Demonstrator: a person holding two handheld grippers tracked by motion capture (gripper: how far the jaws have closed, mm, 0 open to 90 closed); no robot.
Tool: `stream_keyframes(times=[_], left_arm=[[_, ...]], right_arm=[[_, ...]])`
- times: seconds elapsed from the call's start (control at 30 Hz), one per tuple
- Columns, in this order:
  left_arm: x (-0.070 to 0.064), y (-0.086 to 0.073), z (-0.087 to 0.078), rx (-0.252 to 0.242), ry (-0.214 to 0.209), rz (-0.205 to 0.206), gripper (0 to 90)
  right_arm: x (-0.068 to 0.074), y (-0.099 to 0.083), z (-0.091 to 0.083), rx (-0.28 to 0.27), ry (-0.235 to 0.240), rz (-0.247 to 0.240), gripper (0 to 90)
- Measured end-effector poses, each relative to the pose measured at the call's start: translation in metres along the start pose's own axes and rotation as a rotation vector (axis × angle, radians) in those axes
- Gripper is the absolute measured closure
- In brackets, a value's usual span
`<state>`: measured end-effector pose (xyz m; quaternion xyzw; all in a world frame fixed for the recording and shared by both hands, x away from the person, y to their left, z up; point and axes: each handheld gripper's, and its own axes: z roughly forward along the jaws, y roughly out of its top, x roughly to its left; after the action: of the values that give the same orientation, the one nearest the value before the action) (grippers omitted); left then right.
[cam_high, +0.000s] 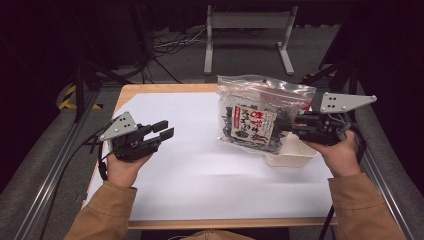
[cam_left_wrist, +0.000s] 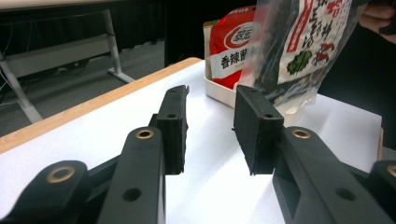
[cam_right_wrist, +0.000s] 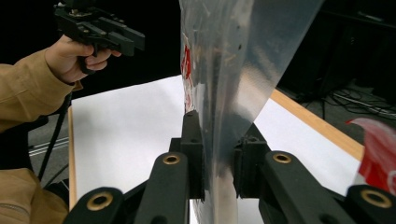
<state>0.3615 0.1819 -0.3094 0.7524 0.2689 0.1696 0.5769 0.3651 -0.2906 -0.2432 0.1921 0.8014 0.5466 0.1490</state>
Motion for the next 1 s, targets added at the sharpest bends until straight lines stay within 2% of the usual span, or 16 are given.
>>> stream_keyframes(times=[0.17, 0.43, 0.7, 1.0], left_arm=[[0.003, -0.002, 0.0, 0.01, -0.002, -0.018, 63.8], [0.003, -0.004, 0.001, 0.031, 0.0, -0.015, 61.1], [0.004, -0.006, 0.001, 0.033, 0.001, -0.022, 59.3], [0.004, -0.007, 0.002, 0.039, -0.001, -0.023, 57.8]], right_arm=[[-0.004, 0.002, -0.009, -0.015, -0.022, -0.003, 77.0], [-0.006, 0.004, -0.02, -0.022, -0.083, -0.026, 77.0], [-0.008, 0.003, -0.029, -0.005, -0.166, -0.069, 77.0], [-0.011, -0.002, -0.038, 0.001, -0.233, -0.083, 77.0]])
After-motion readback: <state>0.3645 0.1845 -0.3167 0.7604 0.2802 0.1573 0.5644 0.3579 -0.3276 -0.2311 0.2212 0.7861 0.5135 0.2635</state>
